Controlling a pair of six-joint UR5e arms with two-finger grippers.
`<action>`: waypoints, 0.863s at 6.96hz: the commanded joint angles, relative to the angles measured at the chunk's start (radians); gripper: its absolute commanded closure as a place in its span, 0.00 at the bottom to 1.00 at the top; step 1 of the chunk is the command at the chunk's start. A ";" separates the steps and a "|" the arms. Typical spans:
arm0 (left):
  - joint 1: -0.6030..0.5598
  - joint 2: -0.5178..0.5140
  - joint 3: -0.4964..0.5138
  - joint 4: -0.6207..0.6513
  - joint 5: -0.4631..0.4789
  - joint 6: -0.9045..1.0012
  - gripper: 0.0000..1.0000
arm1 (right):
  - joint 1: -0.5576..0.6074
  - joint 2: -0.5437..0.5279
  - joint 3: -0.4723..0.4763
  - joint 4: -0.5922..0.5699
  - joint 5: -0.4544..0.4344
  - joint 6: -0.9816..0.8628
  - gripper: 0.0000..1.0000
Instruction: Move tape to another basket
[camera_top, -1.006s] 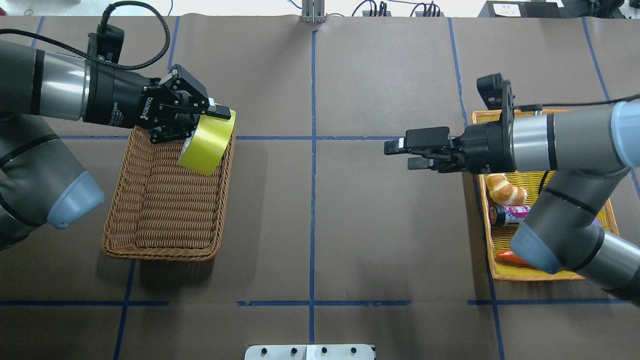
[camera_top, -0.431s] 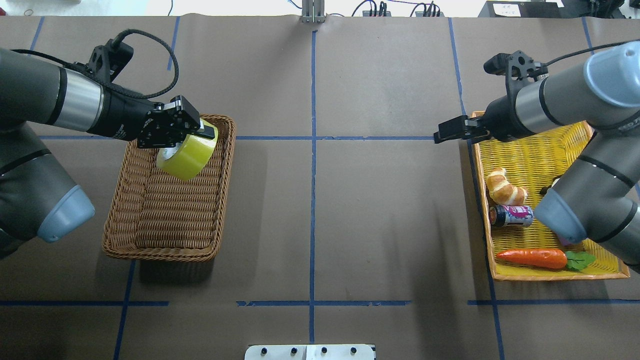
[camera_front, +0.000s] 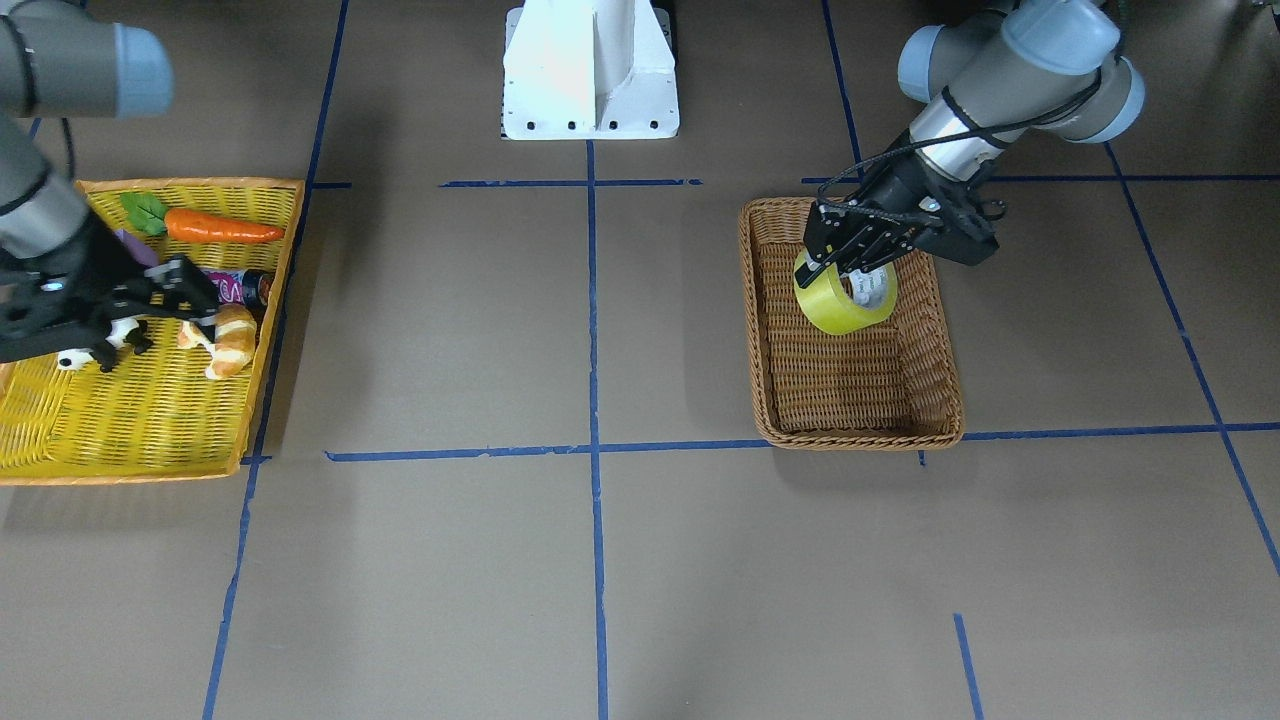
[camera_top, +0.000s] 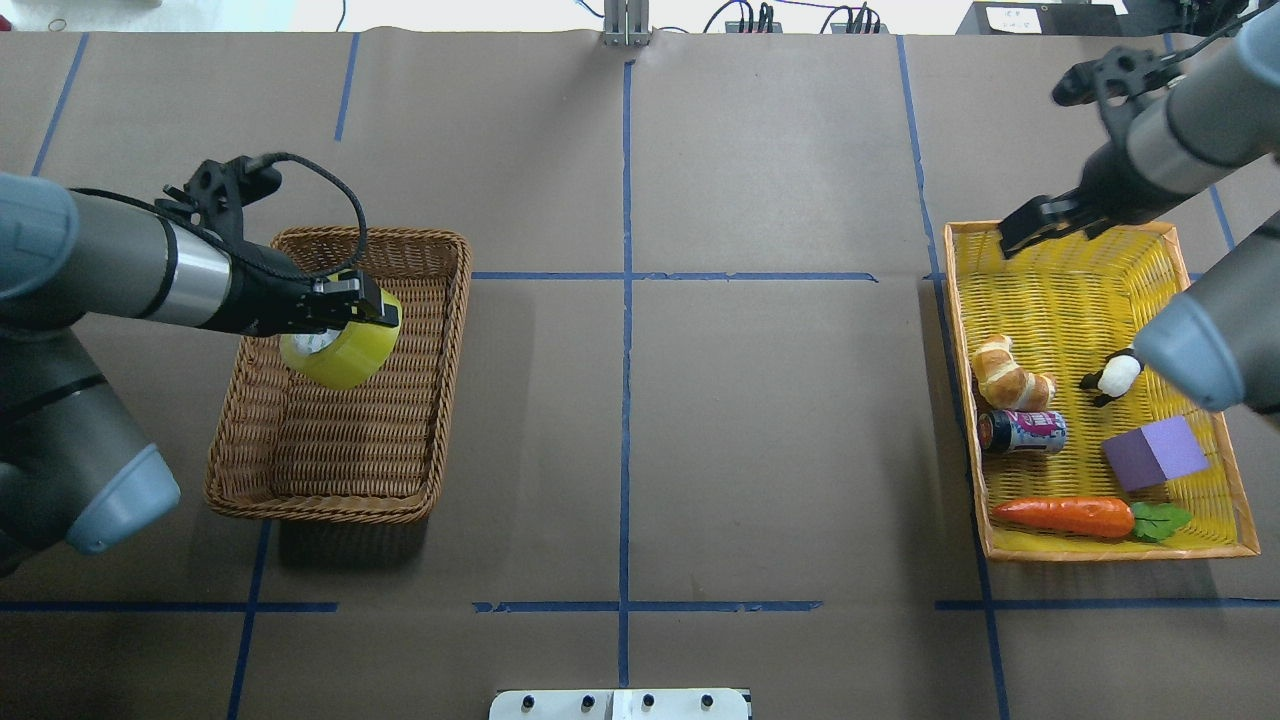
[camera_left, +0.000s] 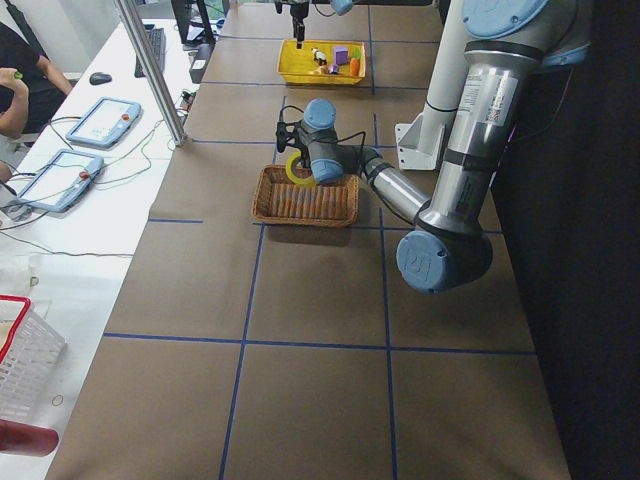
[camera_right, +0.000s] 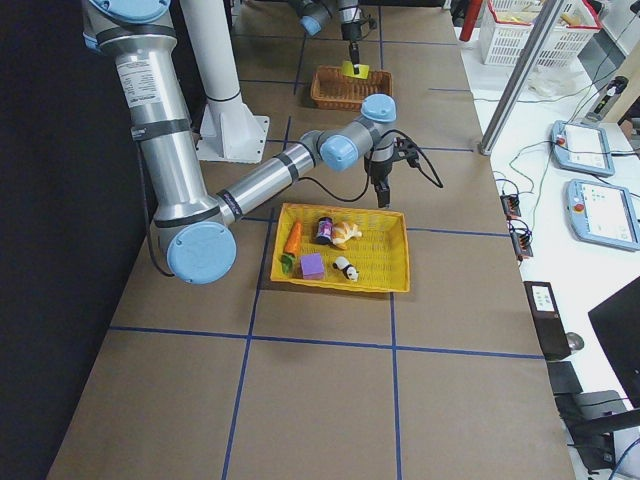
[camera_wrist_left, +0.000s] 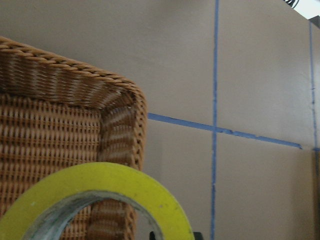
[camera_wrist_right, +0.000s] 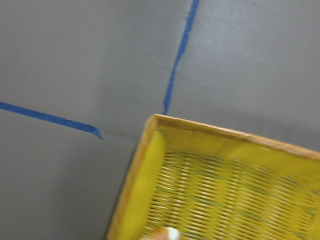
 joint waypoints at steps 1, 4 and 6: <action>0.077 0.006 -0.002 0.114 0.142 0.103 1.00 | 0.183 0.004 -0.012 -0.220 0.085 -0.338 0.00; 0.096 0.027 -0.006 0.185 0.180 0.219 0.78 | 0.263 -0.029 -0.035 -0.225 0.169 -0.365 0.00; 0.090 0.075 -0.067 0.193 0.167 0.220 0.00 | 0.298 -0.106 -0.043 -0.217 0.193 -0.353 0.00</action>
